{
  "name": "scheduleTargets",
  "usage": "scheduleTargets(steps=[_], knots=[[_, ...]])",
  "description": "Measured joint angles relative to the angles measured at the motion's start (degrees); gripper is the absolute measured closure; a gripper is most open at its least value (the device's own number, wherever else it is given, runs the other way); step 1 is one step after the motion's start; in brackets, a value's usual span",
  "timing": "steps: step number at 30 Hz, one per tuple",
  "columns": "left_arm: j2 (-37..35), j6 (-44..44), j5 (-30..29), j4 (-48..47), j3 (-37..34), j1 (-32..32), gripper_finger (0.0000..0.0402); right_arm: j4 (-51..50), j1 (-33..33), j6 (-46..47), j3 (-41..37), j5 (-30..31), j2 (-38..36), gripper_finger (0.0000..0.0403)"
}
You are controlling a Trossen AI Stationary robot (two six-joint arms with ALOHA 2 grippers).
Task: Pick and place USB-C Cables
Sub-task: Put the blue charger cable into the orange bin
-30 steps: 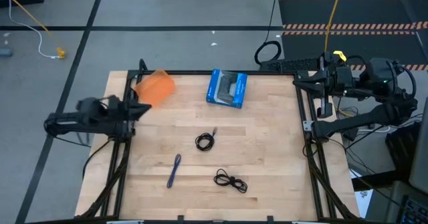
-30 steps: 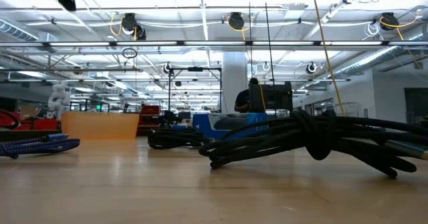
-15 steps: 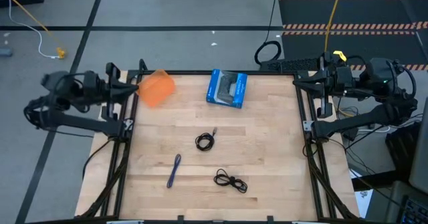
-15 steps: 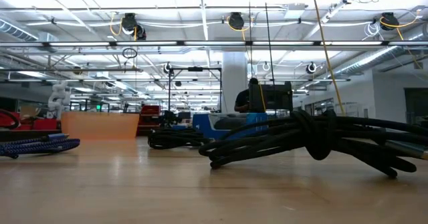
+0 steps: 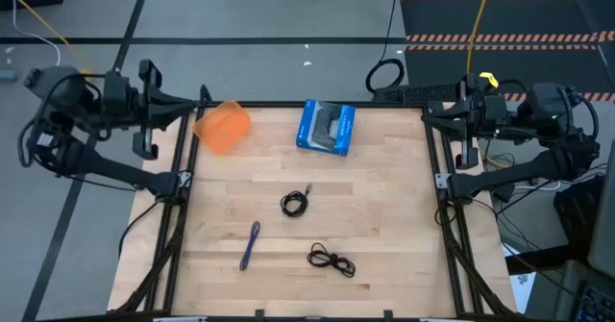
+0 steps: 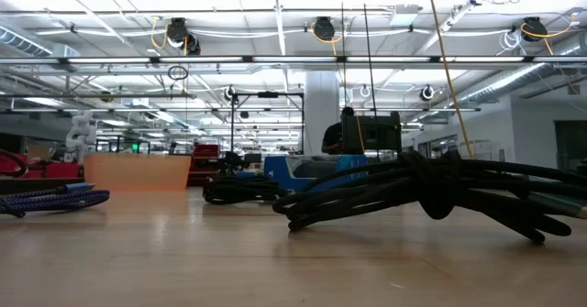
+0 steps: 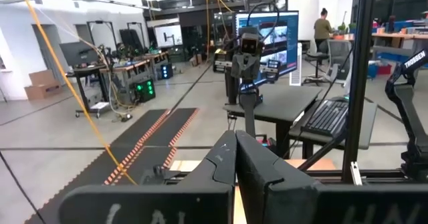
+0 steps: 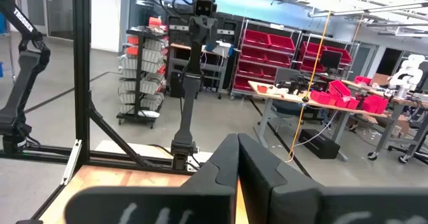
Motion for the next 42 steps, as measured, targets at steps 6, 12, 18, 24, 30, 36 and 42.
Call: scheduleTargets(steps=[6,12,18,24,30,36,42], knots=[[2.19,0.77,0.02,-0.41,3.02,0.0,0.0396,0.01,0.01,-0.01,0.0,0.01,0.0,0.0403],[2.24,0.79,0.02,-3.04,3.02,0.02,0.0396,0.0,0.0,0.0,0.0,-0.01,0.0,0.0403],[2.22,1.17,0.02,-5.66,3.0,0.0,0.0396,0.01,-0.01,0.0,0.0,-0.01,0.0,0.0403],[2.66,0.56,0.03,-6.35,3.0,0.0,0.0396,-0.01,-0.01,0.0,0.0,0.0,0.0,0.0403],[4.08,-0.49,0.04,-6.34,3.0,0.0,0.0396,-0.05,-0.01,0.0,0.0,-0.01,0.0,0.0403],[6.37,-0.21,0.04,-6.12,3.0,0.0,0.0396,-0.65,-0.01,0.0,0.0,-0.01,-0.02,0.0403],[9.94,1.64,0.04,-2.49,2.97,0.02,0.0396,-0.68,0.01,1.63,0.0,0.02,-0.01,0.0403]])
